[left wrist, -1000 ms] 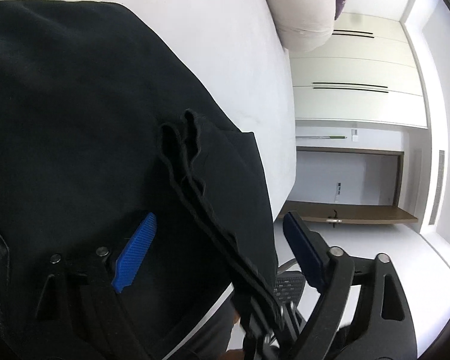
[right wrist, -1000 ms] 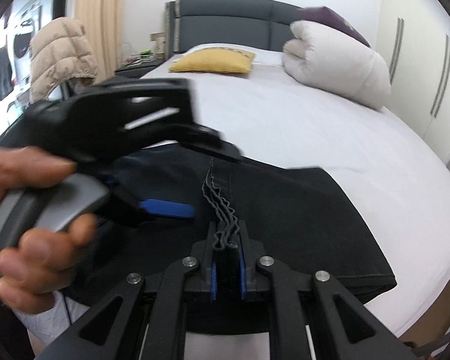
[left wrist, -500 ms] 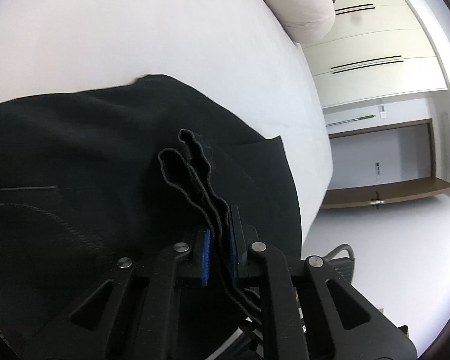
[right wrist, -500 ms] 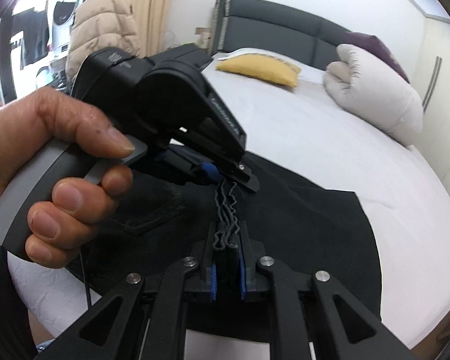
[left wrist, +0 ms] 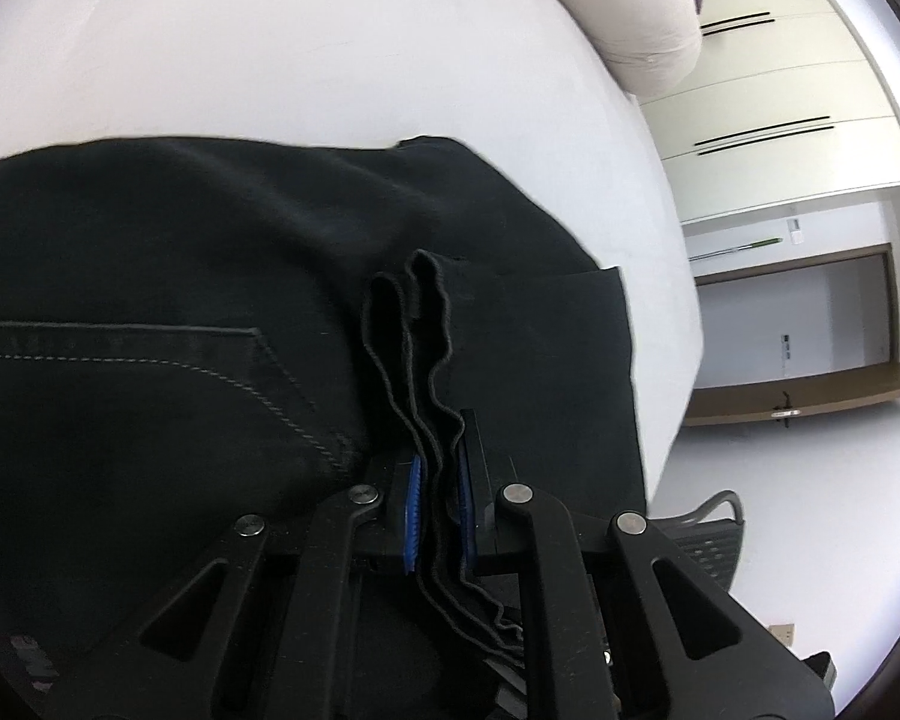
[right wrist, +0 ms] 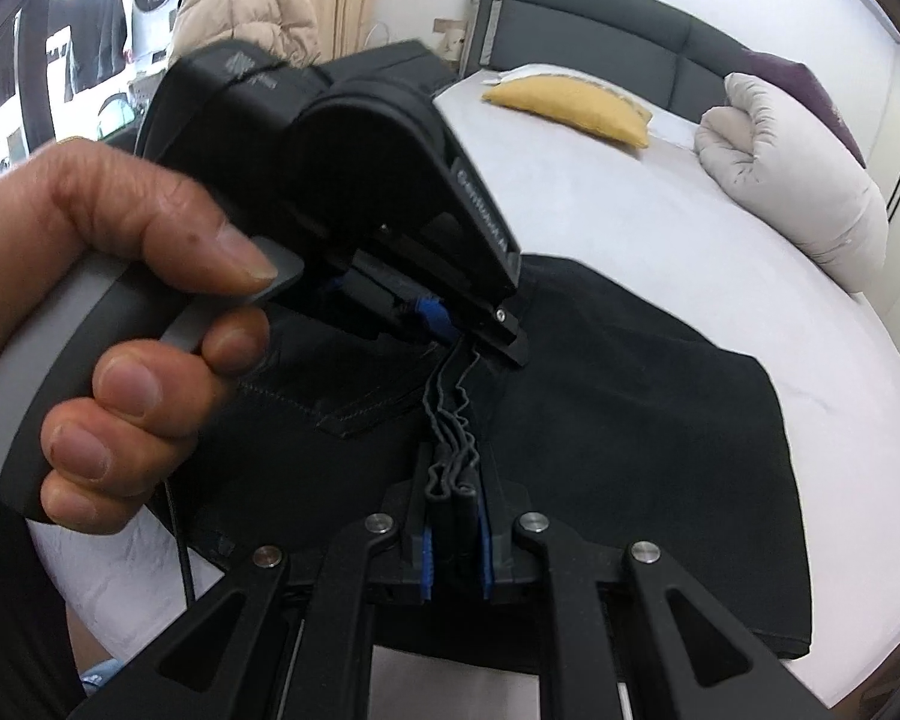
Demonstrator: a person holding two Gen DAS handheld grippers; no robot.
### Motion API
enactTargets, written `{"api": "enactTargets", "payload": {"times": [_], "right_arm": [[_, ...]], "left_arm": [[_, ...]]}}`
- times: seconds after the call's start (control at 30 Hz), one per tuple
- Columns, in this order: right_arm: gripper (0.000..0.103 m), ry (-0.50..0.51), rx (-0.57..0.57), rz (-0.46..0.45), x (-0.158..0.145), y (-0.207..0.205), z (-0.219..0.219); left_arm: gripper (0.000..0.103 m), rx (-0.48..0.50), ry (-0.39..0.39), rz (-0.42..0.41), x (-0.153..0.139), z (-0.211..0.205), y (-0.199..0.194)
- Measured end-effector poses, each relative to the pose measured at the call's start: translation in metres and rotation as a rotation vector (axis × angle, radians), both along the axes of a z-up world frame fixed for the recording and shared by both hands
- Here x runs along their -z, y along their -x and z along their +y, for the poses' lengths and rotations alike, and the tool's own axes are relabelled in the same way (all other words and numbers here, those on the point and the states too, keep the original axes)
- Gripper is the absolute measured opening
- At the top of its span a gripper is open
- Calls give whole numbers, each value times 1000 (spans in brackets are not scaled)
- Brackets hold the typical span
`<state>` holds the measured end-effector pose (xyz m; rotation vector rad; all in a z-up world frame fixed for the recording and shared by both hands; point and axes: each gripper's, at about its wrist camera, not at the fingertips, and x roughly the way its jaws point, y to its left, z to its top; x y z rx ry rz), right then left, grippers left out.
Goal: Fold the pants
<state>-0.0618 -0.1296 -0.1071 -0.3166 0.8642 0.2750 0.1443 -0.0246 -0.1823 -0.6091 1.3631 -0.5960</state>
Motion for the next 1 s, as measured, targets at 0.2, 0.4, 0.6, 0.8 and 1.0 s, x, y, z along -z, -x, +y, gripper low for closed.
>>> {"api": "enactTargets", "payload": {"times": [0.2,0.4,0.6,0.8,1.0], "right_arm": [[20,0,0,47,19,0,1],[50,-79,2,79,11,8,-13],[51,-409,37,204,-17,21,-76],[48,-784,105,321,-36,-24,-201],[48,-976,134,416,-19,-115,-272]], "left_arm": [[10,-3,-13,-17,7,4,4],[10,-20,-197,-108,-18,12,17],[10,-6,-210,-217,-43,-7,25],[10,122,-225,-224,-23,-62,46],[10,112,-213,-244,-2,-71,62]]}}
